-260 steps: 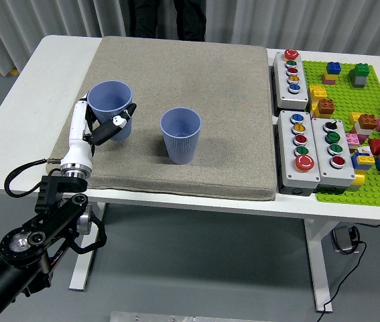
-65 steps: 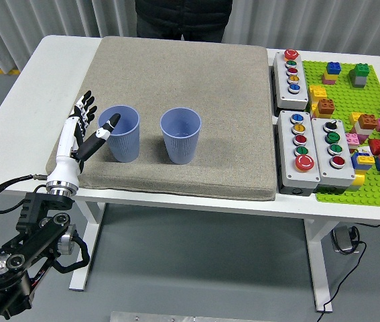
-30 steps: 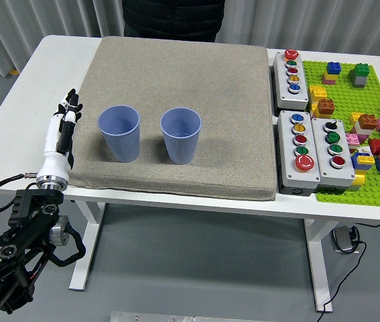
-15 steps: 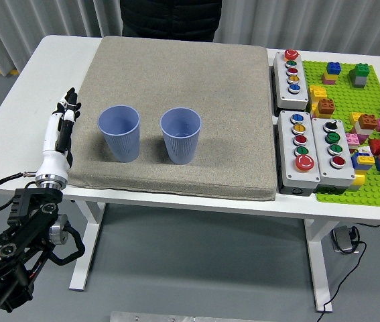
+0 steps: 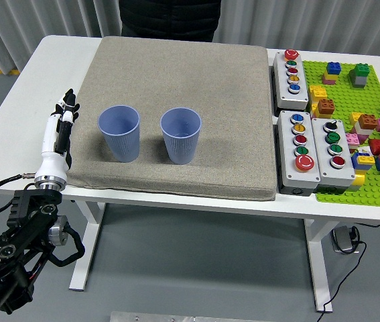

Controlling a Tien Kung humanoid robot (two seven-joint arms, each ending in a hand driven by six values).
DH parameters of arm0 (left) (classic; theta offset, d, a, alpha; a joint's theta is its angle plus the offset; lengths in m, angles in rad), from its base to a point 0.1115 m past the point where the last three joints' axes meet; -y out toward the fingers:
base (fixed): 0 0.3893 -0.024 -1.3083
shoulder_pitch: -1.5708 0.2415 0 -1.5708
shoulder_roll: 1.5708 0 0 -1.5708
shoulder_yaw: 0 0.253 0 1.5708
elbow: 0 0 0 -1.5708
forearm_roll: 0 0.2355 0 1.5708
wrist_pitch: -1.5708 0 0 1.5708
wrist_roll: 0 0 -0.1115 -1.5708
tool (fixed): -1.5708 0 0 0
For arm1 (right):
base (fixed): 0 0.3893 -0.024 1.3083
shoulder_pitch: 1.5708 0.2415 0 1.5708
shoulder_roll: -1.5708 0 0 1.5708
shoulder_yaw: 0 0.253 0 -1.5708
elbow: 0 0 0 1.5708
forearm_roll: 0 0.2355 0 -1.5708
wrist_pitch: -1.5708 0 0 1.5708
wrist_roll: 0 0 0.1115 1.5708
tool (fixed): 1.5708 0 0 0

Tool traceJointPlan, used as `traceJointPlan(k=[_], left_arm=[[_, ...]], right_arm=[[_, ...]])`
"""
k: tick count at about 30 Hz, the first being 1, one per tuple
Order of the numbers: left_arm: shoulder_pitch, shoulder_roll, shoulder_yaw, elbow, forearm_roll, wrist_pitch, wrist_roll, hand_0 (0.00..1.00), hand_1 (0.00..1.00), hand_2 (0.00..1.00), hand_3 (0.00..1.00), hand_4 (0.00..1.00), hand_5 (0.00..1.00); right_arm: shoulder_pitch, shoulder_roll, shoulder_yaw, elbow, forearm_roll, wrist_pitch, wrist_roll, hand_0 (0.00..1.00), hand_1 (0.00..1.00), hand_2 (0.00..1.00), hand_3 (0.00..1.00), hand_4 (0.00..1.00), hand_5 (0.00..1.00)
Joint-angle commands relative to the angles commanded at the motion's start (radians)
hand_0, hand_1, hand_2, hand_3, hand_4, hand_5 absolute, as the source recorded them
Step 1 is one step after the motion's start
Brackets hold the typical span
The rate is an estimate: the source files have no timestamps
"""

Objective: Pick cup pour cup place

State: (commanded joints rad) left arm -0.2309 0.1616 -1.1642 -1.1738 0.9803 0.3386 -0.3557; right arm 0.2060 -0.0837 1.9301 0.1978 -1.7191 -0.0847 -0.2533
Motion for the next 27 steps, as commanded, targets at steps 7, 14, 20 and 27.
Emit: traceJointPlan(k=[7,14,20,27], left_arm=[[0.006,0.000,0.006,-0.002,0.004,0.000,0.001,0.938,0.937,0.998,0.946,0.746,0.998],[0.006,0.000,0.005,-0.003,0.004,0.000,0.001,0.937,0.936,0.998,0.945,0.746,0.998],[0.001,0.002,0.002,-0.005,0.005,0.001,0.003,0.937,0.937,0.998,0.945,0.746,0.998],[-0.001,0.000,0.003,-0.004,0.008,0.003,0.008,0.936,0.935,0.998,0.944,0.746,0.998]], right_arm=[[-0.008,0.002,0.004,0.001,-0.004,-0.001,0.000,0.701,0.640,0.596,0.595,0.002,0.262],[-0.009,0.002,0.003,0.001,-0.002,-0.001,0.000,0.701,0.640,0.597,0.595,0.002,0.261],[-0.006,0.001,-0.001,0.000,0.009,-0.004,0.002,0.701,0.640,0.596,0.595,0.002,0.261],[-0.002,0.001,-0.003,0.000,0.011,-0.003,0.001,0.700,0.640,0.596,0.595,0.002,0.261]])
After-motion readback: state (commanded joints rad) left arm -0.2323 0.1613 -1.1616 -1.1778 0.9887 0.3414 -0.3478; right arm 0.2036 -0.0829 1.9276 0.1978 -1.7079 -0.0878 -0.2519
